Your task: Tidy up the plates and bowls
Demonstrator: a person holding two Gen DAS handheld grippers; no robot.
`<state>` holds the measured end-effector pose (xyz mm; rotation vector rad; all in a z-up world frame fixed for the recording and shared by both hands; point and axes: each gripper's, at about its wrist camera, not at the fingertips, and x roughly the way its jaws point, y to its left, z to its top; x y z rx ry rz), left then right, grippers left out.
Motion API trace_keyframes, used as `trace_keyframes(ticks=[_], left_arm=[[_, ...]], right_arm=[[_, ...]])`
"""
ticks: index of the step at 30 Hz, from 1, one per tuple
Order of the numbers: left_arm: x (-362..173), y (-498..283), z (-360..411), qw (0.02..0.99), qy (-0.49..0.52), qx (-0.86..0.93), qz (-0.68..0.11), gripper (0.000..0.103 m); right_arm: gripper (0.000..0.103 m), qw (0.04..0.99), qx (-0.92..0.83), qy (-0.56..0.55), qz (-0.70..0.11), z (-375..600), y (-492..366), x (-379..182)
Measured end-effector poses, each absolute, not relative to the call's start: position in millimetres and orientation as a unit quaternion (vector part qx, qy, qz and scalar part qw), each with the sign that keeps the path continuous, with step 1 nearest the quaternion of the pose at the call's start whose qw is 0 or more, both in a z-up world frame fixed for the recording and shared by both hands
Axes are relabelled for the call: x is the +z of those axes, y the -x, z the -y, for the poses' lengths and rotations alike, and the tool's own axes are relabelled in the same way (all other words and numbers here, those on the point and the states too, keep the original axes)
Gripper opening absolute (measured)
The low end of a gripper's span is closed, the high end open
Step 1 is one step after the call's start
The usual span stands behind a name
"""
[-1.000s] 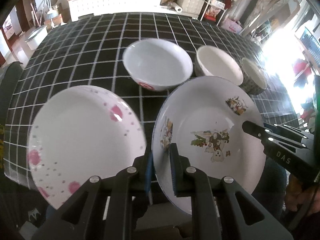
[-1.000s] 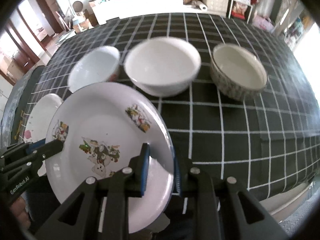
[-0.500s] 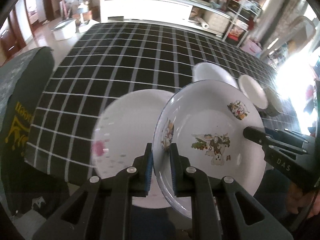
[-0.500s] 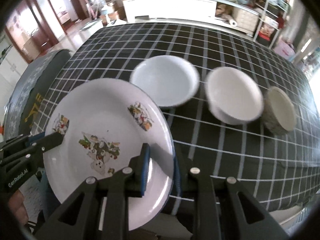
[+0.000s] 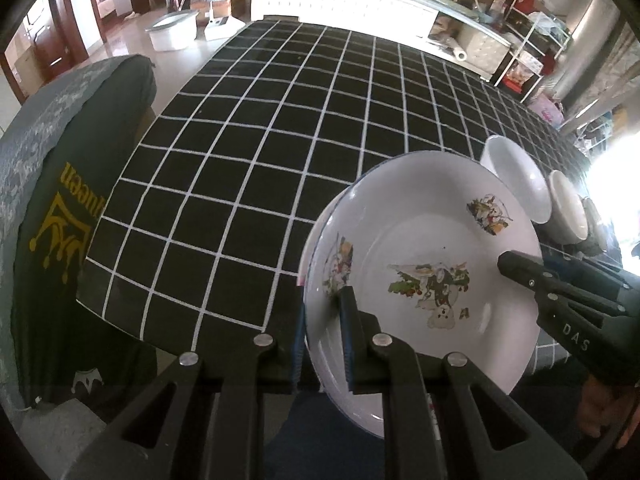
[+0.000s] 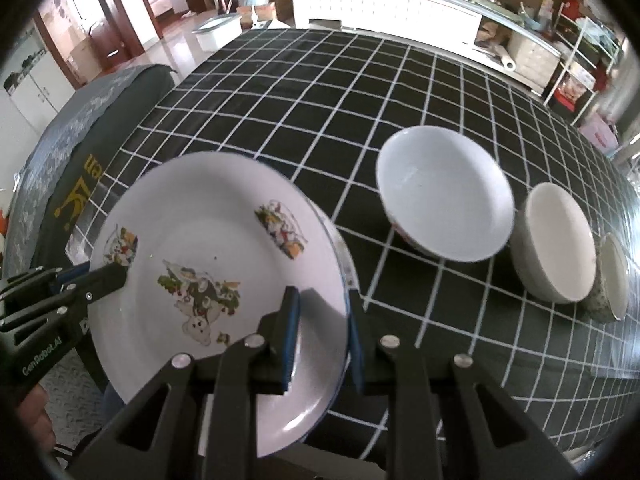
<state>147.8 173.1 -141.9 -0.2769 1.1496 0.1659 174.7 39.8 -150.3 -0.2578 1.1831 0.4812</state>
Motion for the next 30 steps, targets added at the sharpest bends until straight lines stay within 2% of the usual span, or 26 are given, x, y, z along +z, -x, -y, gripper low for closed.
trace_keyframes(ticks=[11,30], left_arm=[[-150.2,-156.2,-175.5,0.827,0.122,0.083,-0.543,0.012],[-164.4,-166.0,-173.5,0.817,0.124,0.082,-0.558,0.015]], right_arm=[[0.028,0.781,0.225,0.115,-0.571,-40.9,-178.1,-166.4],[0.028,0.792,0.226,0.101,-0.559,-40.7,-178.3,-166.0]])
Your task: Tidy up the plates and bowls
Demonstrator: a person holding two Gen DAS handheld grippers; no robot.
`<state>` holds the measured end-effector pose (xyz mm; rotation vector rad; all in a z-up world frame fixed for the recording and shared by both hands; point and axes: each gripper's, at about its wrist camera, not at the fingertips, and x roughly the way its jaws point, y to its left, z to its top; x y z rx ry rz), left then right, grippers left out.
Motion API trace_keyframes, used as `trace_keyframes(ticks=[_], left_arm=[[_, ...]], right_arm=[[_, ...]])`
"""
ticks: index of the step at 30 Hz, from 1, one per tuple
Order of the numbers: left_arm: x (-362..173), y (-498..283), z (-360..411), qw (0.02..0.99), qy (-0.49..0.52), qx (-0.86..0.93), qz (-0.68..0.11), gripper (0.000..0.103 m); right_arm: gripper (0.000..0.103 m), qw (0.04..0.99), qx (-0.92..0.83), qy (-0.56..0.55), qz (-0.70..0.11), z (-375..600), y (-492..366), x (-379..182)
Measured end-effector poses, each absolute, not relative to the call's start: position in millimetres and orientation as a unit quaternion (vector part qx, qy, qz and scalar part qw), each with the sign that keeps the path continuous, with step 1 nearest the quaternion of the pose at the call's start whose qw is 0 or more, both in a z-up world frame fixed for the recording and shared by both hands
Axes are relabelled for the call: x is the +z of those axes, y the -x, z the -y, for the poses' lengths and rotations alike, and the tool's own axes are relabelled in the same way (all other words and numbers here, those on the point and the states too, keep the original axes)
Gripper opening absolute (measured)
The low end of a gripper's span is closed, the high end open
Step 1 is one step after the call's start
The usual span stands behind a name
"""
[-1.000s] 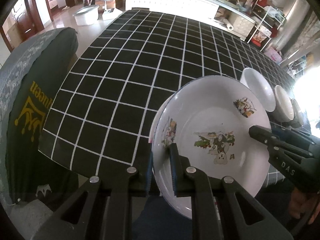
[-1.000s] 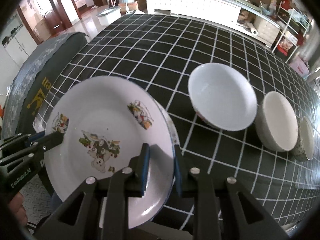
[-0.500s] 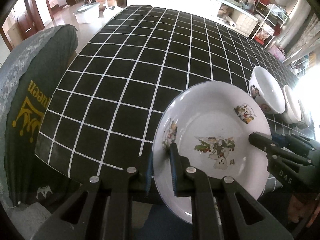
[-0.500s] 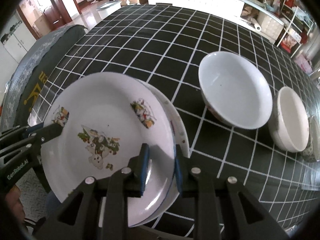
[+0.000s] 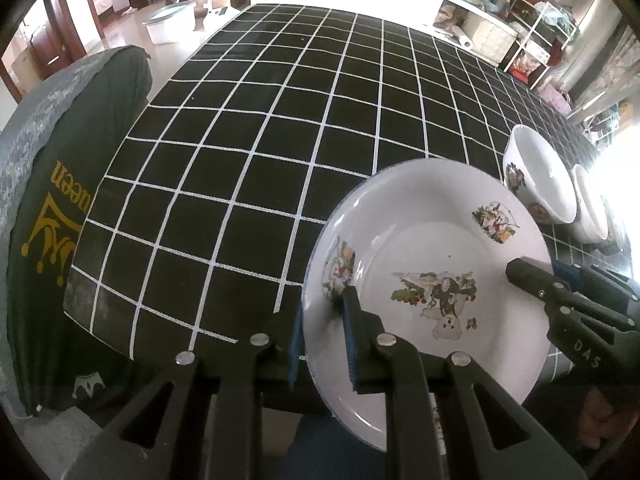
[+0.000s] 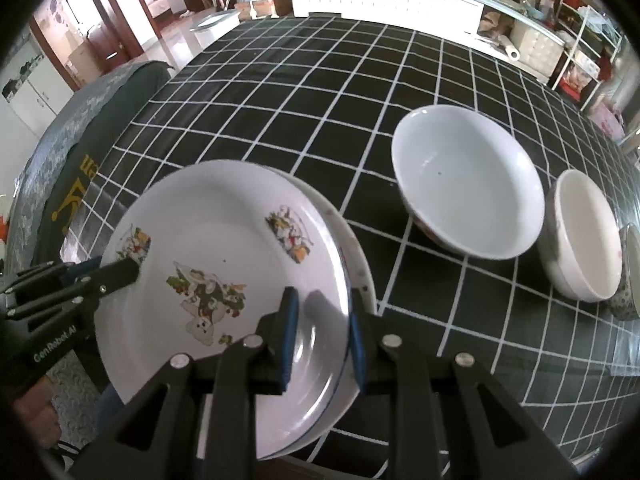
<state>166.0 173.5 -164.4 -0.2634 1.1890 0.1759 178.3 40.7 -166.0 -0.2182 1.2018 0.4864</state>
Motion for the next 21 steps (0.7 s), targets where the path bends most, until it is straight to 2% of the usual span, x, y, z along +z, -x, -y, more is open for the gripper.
trace_keyframes(ticks=[12,21], left_arm=[[-160.6,-161.6,-174.8,0.818,0.131,0.083,-0.554,0.016],[-127.6,-145.7,-165.5,0.836,0.124,0.09,-0.527,0.016]], right_arm=[[0.029,0.797,0.227,0.068,-0.555,-22.9,-178.0,-156.5],[0.031,0.815,0.229,0.057,-0.529,-9.6,-168.2,-129.1]])
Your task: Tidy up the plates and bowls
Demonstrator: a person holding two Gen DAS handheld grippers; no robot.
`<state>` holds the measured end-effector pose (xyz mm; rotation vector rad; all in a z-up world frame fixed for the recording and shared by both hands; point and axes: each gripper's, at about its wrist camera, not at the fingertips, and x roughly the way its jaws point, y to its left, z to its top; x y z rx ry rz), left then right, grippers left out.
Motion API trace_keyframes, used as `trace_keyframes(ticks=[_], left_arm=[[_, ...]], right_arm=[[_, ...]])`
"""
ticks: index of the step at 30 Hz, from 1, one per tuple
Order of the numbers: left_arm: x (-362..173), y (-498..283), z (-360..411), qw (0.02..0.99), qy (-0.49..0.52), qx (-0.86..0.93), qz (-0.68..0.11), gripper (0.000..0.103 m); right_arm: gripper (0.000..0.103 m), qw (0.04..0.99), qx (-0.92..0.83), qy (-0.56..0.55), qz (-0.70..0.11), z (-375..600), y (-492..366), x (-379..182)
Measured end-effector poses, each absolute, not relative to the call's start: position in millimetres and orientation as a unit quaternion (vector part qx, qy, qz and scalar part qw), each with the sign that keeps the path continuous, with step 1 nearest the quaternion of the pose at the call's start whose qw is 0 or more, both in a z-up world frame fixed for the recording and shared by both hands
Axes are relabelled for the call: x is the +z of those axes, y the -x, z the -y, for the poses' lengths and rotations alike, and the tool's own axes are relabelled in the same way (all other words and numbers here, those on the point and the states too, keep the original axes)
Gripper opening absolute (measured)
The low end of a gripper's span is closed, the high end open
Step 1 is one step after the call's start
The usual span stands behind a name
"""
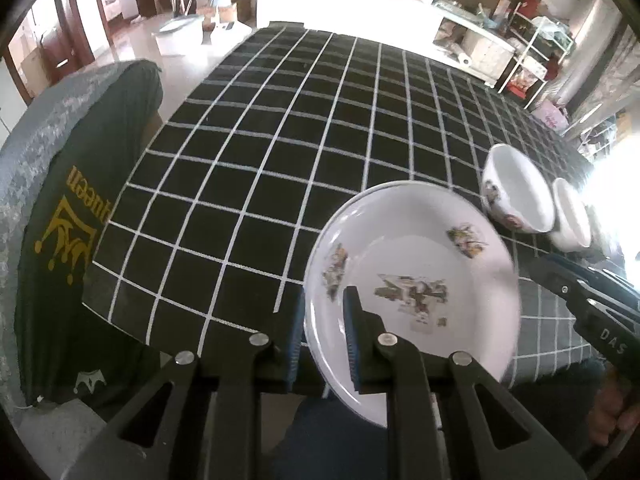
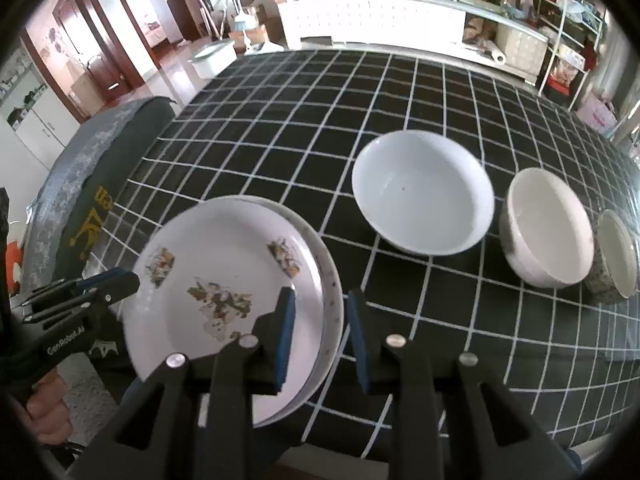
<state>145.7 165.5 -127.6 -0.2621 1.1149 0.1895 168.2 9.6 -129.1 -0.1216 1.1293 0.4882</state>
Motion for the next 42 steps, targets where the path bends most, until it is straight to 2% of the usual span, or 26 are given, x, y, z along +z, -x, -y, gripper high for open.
trace_keyframes(ticks=[15,16,23,31,42], left_arm=[[-51.7,-123.0,-106.5,0.878,0.099,0.032,-0.468,0.016],[-48.7,-123.0,-102.8,0.879,0.099,0.028,-0.466,0.019],[-26.9,-132.7,-78.8,0.885,0.089,0.0,-0.457,0.019],[-13.3,-161.3,-61.0,0.882,0.087,-0.022,-0.463,0.026],[-33.2,-228.4,-60.8,0.843,0.133,-0.054,-0.519,0.027]], right_arm=[[0.034,0.852,0.229,0.035,-0.47,25.4,-139.4,-65.7],[0.034,0.853,0.23,0.034,-0.468,28.9,-138.9,-62.6],[0.043,0.861,0.223,0.027,-0.456,49.7,-137.1,-44.2],[0.044,0.857,0.221,-0.001,-0.466,67.6,-158.2,-33.8],[0.044,0.816,0.209,-0.054,-0.537,78.8,-221.5,-52.4]])
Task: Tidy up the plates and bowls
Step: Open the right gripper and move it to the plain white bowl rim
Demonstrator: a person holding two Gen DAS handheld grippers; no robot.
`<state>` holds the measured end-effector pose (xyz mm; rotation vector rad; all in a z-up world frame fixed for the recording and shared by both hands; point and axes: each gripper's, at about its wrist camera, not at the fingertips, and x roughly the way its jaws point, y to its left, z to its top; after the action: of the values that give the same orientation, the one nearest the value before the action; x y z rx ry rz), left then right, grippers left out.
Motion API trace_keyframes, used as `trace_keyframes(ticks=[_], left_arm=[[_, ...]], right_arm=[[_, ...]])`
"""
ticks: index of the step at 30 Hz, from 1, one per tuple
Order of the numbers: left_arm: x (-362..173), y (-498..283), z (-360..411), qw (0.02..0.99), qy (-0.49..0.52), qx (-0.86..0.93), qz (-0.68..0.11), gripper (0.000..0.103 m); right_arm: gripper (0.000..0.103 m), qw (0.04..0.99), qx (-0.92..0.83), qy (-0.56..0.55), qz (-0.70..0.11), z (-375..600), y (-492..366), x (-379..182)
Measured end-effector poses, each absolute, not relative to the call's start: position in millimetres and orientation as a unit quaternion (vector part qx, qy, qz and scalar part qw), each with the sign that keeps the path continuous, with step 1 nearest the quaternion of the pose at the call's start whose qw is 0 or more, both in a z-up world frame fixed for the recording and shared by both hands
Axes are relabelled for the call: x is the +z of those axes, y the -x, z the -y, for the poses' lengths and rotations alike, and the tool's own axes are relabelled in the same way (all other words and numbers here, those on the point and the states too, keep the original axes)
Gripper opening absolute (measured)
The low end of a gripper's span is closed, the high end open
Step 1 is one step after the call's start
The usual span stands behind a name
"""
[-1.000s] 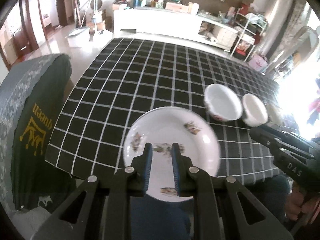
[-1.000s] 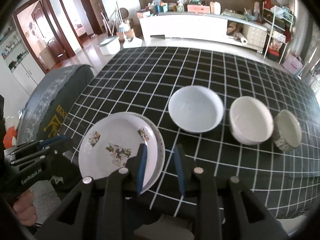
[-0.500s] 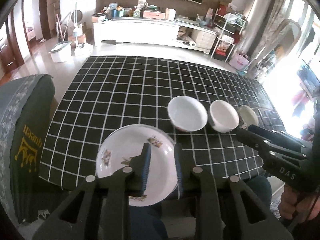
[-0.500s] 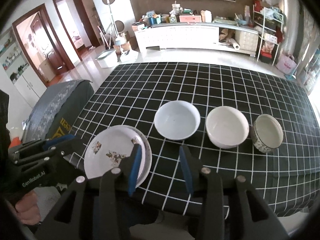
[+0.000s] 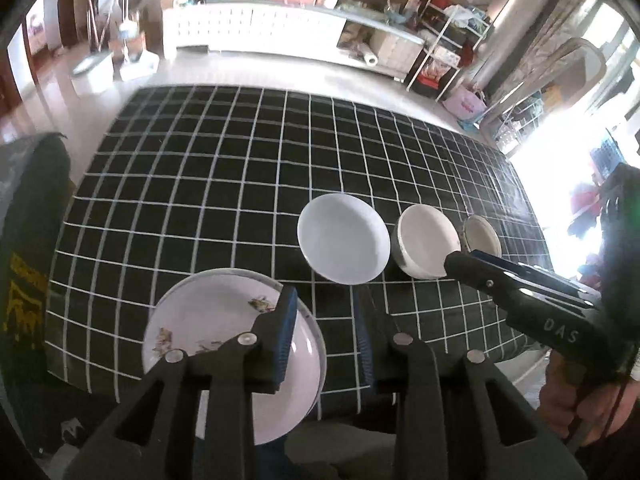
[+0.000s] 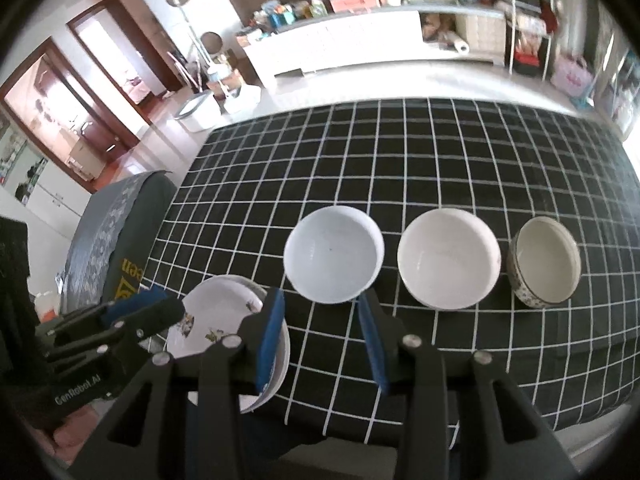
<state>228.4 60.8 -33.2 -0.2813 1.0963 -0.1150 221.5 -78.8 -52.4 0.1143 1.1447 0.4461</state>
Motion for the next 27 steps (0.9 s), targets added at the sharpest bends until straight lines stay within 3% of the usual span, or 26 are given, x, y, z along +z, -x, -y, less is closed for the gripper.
trace_keyframes(ticks=[8,22,27], left_arm=[[-68.7,-283.3,-65.4,0.797,0.193,-0.08,-0.567,0.027],[-123.0,-328.4,-56.5,0.776,0.194,-0.082,-0.595,0.026],[-134.4,-335.5,-58.0,0.776,0.183,-0.079,-0.598,0.018]], right_arm=[[0.044,0.769,0.203,-0.092,-0.599,81.0,-270.6,-91.7],[0.043,0.745,0.177,-0.109,-0.633,88.1,-308.7,-142.8],[0.036,0.742,0.175,-0.105,-0.639,90.4,-311.0,-154.1]])
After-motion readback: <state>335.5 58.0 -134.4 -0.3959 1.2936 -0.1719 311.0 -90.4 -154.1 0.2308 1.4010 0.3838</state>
